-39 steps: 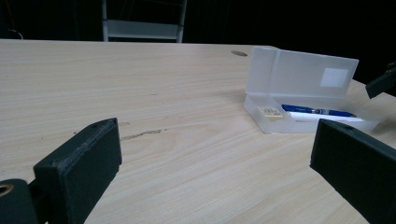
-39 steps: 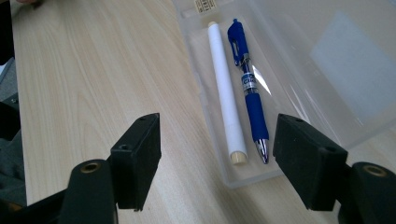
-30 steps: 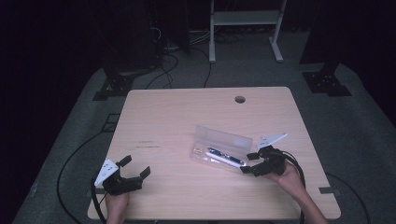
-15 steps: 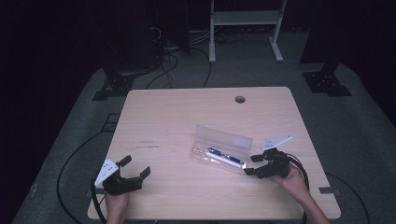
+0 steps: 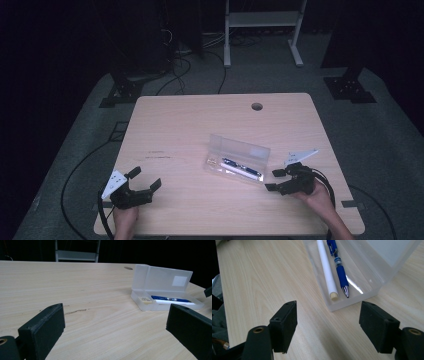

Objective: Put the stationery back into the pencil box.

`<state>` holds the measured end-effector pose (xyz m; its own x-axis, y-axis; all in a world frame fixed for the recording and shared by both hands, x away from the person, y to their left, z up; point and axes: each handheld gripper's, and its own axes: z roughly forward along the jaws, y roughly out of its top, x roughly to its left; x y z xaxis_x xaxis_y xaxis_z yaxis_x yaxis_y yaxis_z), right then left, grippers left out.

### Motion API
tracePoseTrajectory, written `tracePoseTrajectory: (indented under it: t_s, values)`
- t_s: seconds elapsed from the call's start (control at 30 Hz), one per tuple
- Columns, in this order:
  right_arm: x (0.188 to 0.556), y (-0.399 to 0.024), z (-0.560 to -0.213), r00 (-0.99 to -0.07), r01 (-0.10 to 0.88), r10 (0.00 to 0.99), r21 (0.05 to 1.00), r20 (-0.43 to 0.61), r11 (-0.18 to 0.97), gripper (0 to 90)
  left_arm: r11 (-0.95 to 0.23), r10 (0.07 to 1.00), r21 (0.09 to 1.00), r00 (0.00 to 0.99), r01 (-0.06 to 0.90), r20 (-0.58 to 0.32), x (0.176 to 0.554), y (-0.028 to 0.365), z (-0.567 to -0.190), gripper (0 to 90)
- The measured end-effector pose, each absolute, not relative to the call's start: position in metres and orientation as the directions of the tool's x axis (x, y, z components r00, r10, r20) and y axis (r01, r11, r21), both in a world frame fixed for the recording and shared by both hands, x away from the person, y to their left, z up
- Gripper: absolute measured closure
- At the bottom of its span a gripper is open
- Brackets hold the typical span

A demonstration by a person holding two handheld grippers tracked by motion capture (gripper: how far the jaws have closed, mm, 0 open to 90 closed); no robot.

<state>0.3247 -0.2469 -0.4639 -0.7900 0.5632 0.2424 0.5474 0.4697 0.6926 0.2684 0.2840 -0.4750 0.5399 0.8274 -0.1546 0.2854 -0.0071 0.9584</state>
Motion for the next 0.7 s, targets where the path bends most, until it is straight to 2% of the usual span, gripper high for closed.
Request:
tracePoseTrajectory:
  t_s: [0.7]
  values:
    - [0.307, -0.269, -0.476, -0.765, 0.573, 0.588, 0.696, 0.264, 0.433, 29.3, -0.01, 0.827, 0.958, 0.54, 0.288, -0.154, 0.268, 0.284, -0.475, 1.1]
